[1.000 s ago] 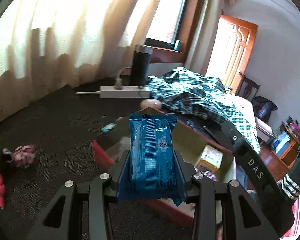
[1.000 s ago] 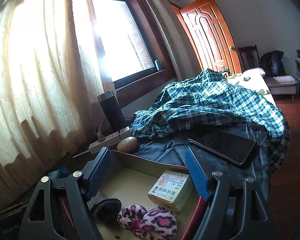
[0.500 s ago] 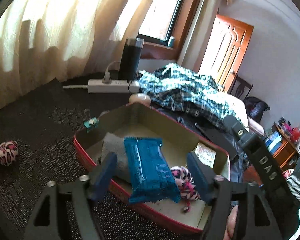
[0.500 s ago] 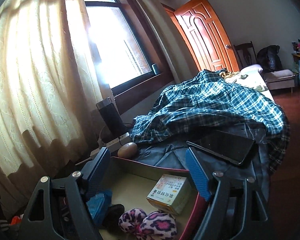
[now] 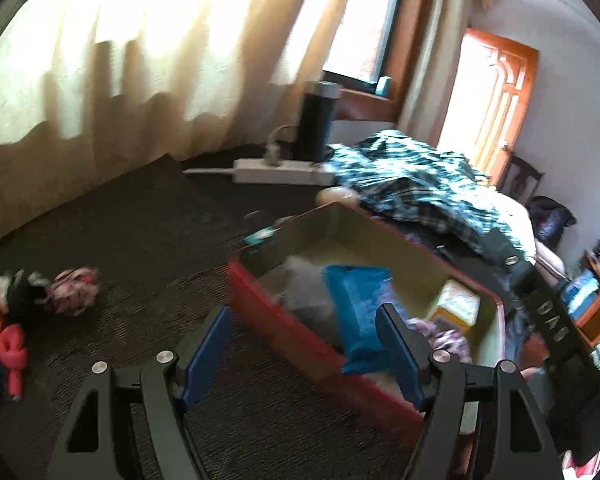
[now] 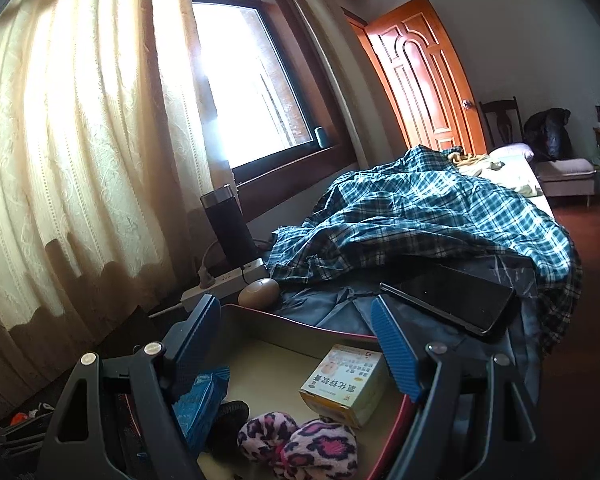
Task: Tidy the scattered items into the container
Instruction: 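Move the left tool to the red ball while the right tool approaches the pink foam knot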
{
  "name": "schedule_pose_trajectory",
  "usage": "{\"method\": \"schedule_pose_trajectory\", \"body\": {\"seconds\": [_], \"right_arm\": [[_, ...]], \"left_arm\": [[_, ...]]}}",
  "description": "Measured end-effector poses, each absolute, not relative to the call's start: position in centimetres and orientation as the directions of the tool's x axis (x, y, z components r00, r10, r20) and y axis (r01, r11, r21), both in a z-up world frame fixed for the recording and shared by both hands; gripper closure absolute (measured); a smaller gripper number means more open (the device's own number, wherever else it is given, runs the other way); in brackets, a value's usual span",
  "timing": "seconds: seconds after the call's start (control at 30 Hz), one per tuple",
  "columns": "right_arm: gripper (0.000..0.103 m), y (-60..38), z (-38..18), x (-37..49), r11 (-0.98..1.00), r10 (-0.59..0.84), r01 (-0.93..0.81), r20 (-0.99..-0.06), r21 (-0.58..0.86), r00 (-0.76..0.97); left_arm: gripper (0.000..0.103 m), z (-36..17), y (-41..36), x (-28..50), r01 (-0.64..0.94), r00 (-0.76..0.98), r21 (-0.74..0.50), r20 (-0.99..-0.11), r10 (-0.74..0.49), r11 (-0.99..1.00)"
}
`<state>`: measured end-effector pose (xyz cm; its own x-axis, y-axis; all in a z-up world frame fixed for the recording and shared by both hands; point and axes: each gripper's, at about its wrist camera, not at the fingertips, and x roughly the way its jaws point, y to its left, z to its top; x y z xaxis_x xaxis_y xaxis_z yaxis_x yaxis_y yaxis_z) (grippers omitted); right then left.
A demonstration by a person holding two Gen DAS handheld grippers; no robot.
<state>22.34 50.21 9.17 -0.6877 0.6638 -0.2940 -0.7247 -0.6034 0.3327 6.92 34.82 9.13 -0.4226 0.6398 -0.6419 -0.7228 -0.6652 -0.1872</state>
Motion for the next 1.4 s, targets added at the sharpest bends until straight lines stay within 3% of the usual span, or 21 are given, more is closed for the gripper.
{"method": "schedule_pose_trajectory", "body": {"seconds": [0.33,0.8,1.07,1.4], "right_arm": [[0.022,49.5,9.3,22.0,-0.609,0.683,-0.739,-0.281,0.290,-0.674],[0.022,47.3,10.2,20.6,-0.652,0.678,-0.735,-0.289,0.188,-0.676],[0.020,42.1,11.8,16.1,-0.843,0.386,-0.498,-0.416,0.204,-0.824],[0.020,32.3,10.6,8.7,-0.966,0.072,-0.189,-0.518,0.177,-0.853]], "left_arm": [[0.027,7.6,24.3,4.1,-0.541,-0.520,-0.184,-0.694,0.498,-0.821],[0.027,6.3,6.7,1.9,-0.207,-0.668,-0.185,-0.691,0.277,-0.961],[0.027,4.6,-1.1,0.4,0.016,-0.684,-0.181,-0.720,0.121,-0.983],[0.027,3.1,-3.4,-2.3,0.046,-0.675,-0.178,-0.731,0.101,-0.983]]}}
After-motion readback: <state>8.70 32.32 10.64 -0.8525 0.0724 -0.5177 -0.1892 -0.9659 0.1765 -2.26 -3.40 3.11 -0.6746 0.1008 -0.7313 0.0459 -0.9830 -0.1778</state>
